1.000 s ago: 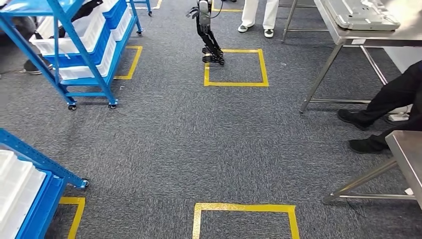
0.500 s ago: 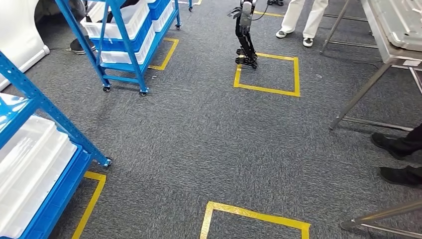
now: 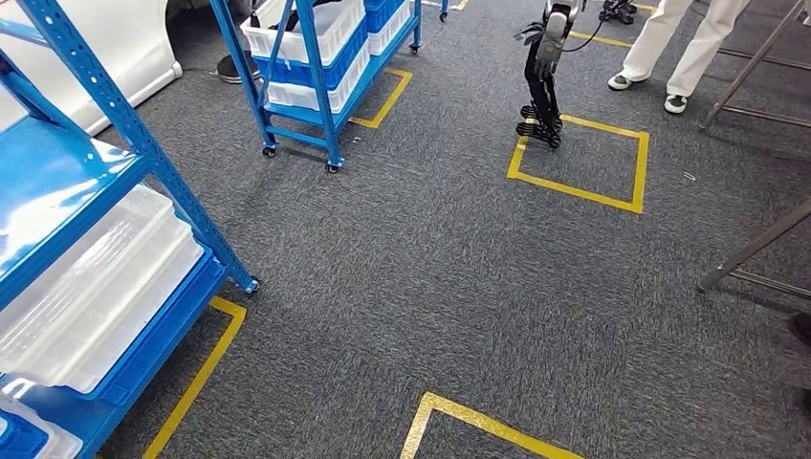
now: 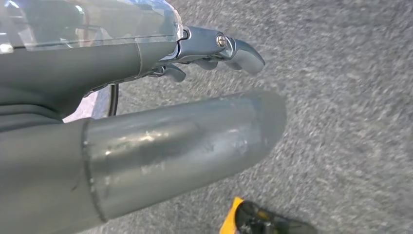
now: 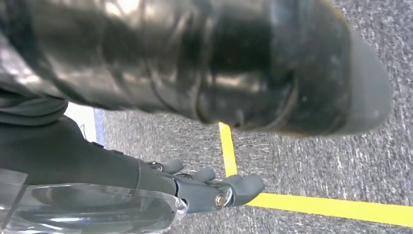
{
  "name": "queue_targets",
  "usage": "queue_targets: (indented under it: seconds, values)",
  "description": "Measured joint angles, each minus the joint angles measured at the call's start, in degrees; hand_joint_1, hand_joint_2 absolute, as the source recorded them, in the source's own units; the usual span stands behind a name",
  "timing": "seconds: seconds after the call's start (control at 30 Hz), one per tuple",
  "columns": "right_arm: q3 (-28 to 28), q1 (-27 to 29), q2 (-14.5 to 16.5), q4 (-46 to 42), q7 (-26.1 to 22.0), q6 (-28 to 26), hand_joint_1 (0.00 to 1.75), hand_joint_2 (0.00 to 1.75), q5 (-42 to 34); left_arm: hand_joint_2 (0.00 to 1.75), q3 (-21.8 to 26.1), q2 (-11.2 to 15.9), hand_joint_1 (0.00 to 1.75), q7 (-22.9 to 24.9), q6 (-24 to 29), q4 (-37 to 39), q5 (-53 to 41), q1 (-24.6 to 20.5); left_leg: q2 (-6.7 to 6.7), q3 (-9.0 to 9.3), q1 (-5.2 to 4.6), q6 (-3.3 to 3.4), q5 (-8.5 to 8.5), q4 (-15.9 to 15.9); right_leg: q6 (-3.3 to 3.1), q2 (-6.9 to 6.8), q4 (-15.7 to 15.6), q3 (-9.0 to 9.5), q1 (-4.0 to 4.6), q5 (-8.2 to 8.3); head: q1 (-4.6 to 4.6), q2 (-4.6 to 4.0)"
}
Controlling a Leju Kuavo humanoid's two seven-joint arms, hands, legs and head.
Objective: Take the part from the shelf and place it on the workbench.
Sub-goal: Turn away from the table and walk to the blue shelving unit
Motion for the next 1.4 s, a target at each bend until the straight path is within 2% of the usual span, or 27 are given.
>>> queue_targets:
  seconds: [0.07, 0.13, 0.2, 0.23, 0.3, 0.33, 0.37, 0.43, 0.5, 0.57, 0.63, 0.67, 0.7, 0.73, 0.8, 0.87, 0.93, 1.0, 1.03, 1.1, 1.17, 1.2, 1.23, 1.27, 1.3, 1.37, 1.4]
  values:
    - [-0.01, 0.07, 0.02, 0.01, 0.01, -0.03, 0.0, 0.0, 0.14, 0.0, 0.0, -0.03, 0.0, 0.01, -0.04, 0.0, -0.08, 0.12, 2.52, -1.38, -0.06, -0.49, -1.85, 2.77, -0.78, -1.59, -0.68, 0.31, -0.1, 0.31, -0.08, 0.0]
    - [-0.03, 0.32, 0.03, 0.01, 0.02, -0.07, 0.0, 0.0, 0.2, 0.0, 0.0, -0.02, 0.0, 0.01, -0.06, 0.0, -0.11, -0.09, 5.84, -4.57, -0.08, -0.84, -5.57, 9.67, -1.24, -3.31, -0.9, 0.44, 0.16, 0.28, -0.15, 0.0]
    - [-0.03, 0.38, 0.02, 0.01, 0.02, -0.07, 0.0, 0.0, 0.23, 0.0, 0.0, 0.01, 0.0, 0.0, -0.08, 0.0, -0.15, -0.2, 6.82, -7.25, 0.02, -1.14, -7.54, 15.43, -1.43, -5.0, -0.87, 0.49, 0.39, 0.1, -0.14, 0.0]
    - [-0.03, 0.33, 0.01, 0.01, 0.02, -0.07, 0.0, 0.0, 0.24, 0.0, 0.0, 0.02, 0.0, 0.01, -0.09, 0.0, -0.18, -0.15, 7.05, -7.22, 0.04, -1.19, -6.96, 15.57, -1.45, -5.8, -0.85, 0.56, 0.46, -0.02, -0.14, 0.0]
    - [-0.02, 0.22, 0.02, 0.01, 0.02, -0.07, 0.0, 0.0, 0.27, 0.0, 0.0, 0.05, 0.0, 0.02, -0.1, 0.0, -0.25, -0.04, 7.93, -4.06, 0.01, -0.98, -3.48, 9.86, -1.31, -7.13, -0.79, 0.9, 0.54, -0.32, -0.14, 0.0]
    - [-0.02, 0.21, 0.02, 0.01, 0.02, -0.07, 0.0, 0.0, 0.29, 0.0, 0.0, 0.08, 0.0, 0.02, -0.1, 0.0, -0.29, -0.07, 9.25, -1.86, -0.2, -0.74, -1.93, 5.79, -1.12, -7.78, -0.74, 1.13, 0.66, -0.55, -0.14, 0.0]
    - [-0.02, 0.24, 0.03, 0.02, 0.02, -0.06, 0.0, 0.0, 0.31, 0.0, 0.0, 0.11, 0.0, 0.02, -0.1, 0.0, -0.34, -0.18, 10.32, -0.19, -0.46, -0.37, -0.97, 2.71, -0.87, -8.34, -0.69, 1.32, 0.79, -0.76, -0.14, 0.0]
    - [-0.02, 0.18, 0.03, 0.03, 0.02, -0.05, 0.0, 0.0, 0.34, 0.0, 0.0, 0.18, 0.0, 0.02, -0.08, 0.0, -0.42, -0.26, 11.41, 1.1, -0.98, 0.25, -0.65, 0.01, -0.4, -9.48, -0.63, 1.59, 1.04, -1.06, -0.11, 0.0]
    - [-0.02, -0.14, 0.03, 0.03, 0.03, -0.05, 0.0, 0.0, 0.41, 0.0, 0.0, 0.23, 0.0, 0.02, -0.06, 0.0, -0.44, -0.02, 10.2, 1.04, -0.89, 0.85, -0.4, -0.37, 0.06, -9.94, -0.52, 1.88, 1.0, -1.36, -0.11, 0.0]
    - [-0.02, -0.24, 0.03, 0.03, 0.07, -0.04, 0.0, 0.0, 0.55, 0.0, 0.01, 0.25, 0.0, 0.04, -0.02, 0.0, -0.44, 0.07, 9.03, 1.24, -0.53, 1.51, -0.05, -0.91, 0.61, -7.3, 1.68, 1.15, 0.73, -3.03, -0.1, 0.0]
    - [-0.02, -0.03, 0.03, 0.03, 0.11, -0.04, 0.0, 0.0, 0.71, 0.0, 0.01, 0.25, 0.0, 0.07, 0.01, 0.0, -0.44, -0.13, 7.81, 1.26, -0.39, 1.97, 0.14, -1.07, 0.95, -4.04, 8.19, -2.0, 0.45, -6.54, -0.06, 0.0]
    - [-0.02, 0.06, 0.03, 0.05, 0.14, -0.04, 0.0, 0.0, 0.8, 0.0, 0.01, 0.25, 0.0, 0.08, 0.01, 0.0, -0.44, -0.24, 7.11, 1.21, -0.41, 2.11, 0.17, -1.03, 1.04, -3.45, 12.08, -4.0, 0.37, -8.11, -0.04, 0.0]
    - [-0.02, 0.13, 0.03, 0.06, 0.16, -0.02, 0.0, 0.0, 0.87, 0.0, 0.0, 0.25, 0.0, 0.1, 0.01, 0.0, -0.44, -0.28, 6.34, 1.21, -0.42, 2.14, 0.18, -0.98, 1.14, -3.28, 14.86, -5.54, 0.28, -8.72, -0.04, 0.0]
    - [-0.02, 0.16, 0.03, 0.07, 0.18, 0.02, 0.0, 0.0, 0.97, 0.0, 0.01, 0.25, 0.0, 0.13, 0.01, 0.0, -0.44, -0.26, 5.51, 1.25, -0.41, 2.12, 0.16, -0.89, 1.22, -3.21, 15.72, -6.21, 0.17, -8.13, -0.04, 0.0]
    - [-0.02, 0.2, 0.03, 0.08, 0.22, 0.09, 0.0, 0.0, 1.16, 0.0, 0.02, 0.25, 0.0, 0.17, 0.02, 0.0, -0.46, -0.2, 3.83, 1.36, -0.33, 1.92, 0.02, -0.56, 1.27, -2.7, 11.02, -4.53, -0.12, -3.96, -0.04, 0.0]
    - [-0.01, 0.29, 0.03, 0.09, 0.33, 0.12, 0.0, 0.0, 1.44, 0.0, 0.02, 0.25, 0.0, 0.2, 0.03, 0.0, -0.52, -0.24, 2.32, 1.14, -0.29, 1.42, -0.26, 0.07, 1.15, -0.37, 4.06, -1.67, -0.39, -0.8, -0.06, 0.0]
    - [0.08, 0.23, 0.03, 0.1, 0.45, 0.13, 0.0, 0.0, 1.9, 0.0, 0.02, 0.25, 0.0, 0.21, 0.1, 0.0, -0.61, -0.28, 1.16, 0.6, -0.21, 0.7, -0.29, 0.44, 0.88, 1.14, 1.27, -0.63, -0.33, -0.44, -0.07, 0.0]
    - [0.24, 0.01, 0.05, 0.1, 0.5, 0.14, 0.0, 0.0, 2.27, 0.0, 0.02, 0.24, 0.0, 0.22, 0.18, 0.0, -0.65, -0.08, 0.08, 0.21, -0.01, -0.08, -0.03, 0.27, 0.32, 0.2, 0.96, -0.58, -0.16, -0.27, -0.07, 0.0]
    - [0.31, -0.05, 0.06, 0.1, 0.53, 0.16, 0.0, 0.0, 2.37, 0.0, 0.02, 0.21, 0.0, 0.22, 0.18, 0.0, -0.66, 0.07, 0.44, 0.02, 0.02, -0.39, -0.23, 0.49, -0.07, -0.42, 0.72, -0.46, -0.17, -0.12, -0.08, 0.0]
    - [0.38, 0.06, 0.09, 0.1, 0.54, 0.22, 0.0, 0.0, 2.49, 0.0, 0.02, 0.2, 0.0, 0.22, 0.19, 0.0, -0.67, 0.12, 3.14, -1.55, -0.04, -0.87, -2.42, 3.8, -0.84, -1.94, 0.2, -0.35, -0.25, 0.16, -0.12, 0.0]
    - [0.39, 0.35, 0.09, 0.1, 0.55, 0.34, 0.0, 0.0, 2.66, 0.0, 0.02, 0.25, 0.0, 0.22, 0.2, 0.0, -0.67, -0.07, 6.19, -4.9, -0.03, -1.22, -6.32, 11.15, -1.26, -3.61, 0.14, -0.42, 0.04, 0.12, -0.15, 0.0]
    - [0.39, 0.44, 0.09, 0.1, 0.55, 0.4, 0.0, 0.0, 2.75, 0.0, 0.02, 0.27, 0.0, 0.22, 0.2, 0.0, -0.68, -0.11, 6.74, -6.4, 0.0, -1.36, -7.62, 14.48, -1.35, -4.47, 0.15, -0.45, 0.17, 0.06, -0.14, 0.0]
    - [0.4, 0.48, 0.08, 0.1, 0.55, 0.45, 0.0, 0.0, 2.82, 0.0, 0.02, 0.26, 0.0, 0.22, 0.19, 0.0, -0.71, -0.08, 6.98, -7.15, 0.02, -1.42, -7.95, 16.27, -1.42, -5.29, 0.16, -0.45, 0.26, 0.0, -0.14, 0.0]
    - [0.4, 0.45, 0.08, 0.1, 0.55, 0.48, 0.0, 0.0, 2.89, 0.0, 0.02, 0.25, 0.0, 0.22, 0.19, 0.0, -0.74, 0.02, 7.14, -6.71, 0.02, -1.41, -7.1, 15.73, -1.44, -6.04, 0.17, -0.38, 0.31, -0.06, -0.14, 0.0]
    - [0.42, 0.39, 0.08, 0.1, 0.55, 0.48, 0.0, 0.0, 2.95, 0.0, 0.02, 0.25, 0.0, 0.22, 0.19, 0.0, -0.76, 0.12, 7.48, -5.08, 0.01, -1.31, -5.33, 12.8, -1.41, -6.72, 0.17, -0.25, 0.34, -0.14, -0.14, 0.0]
    - [0.45, 0.3, 0.09, 0.1, 0.55, 0.48, 0.0, 0.0, 3.05, 0.0, 0.02, 0.27, 0.0, 0.22, 0.2, -0.01, -0.79, 0.12, 9.73, -0.64, -0.33, -0.74, -1.92, 4.51, -1.12, -7.93, 0.18, 0.14, 0.52, -0.39, -0.14, 0.0]
    - [0.47, 0.29, 0.1, 0.1, 0.56, 0.48, 0.0, 0.0, 3.08, 0.0, 0.02, 0.28, 0.0, 0.22, 0.2, -0.01, -0.79, 0.02, 10.73, 0.8, -0.59, -0.34, -1.08, 1.61, -0.9, -8.46, 0.18, 0.29, 0.6, -0.5, -0.14, 0.0]
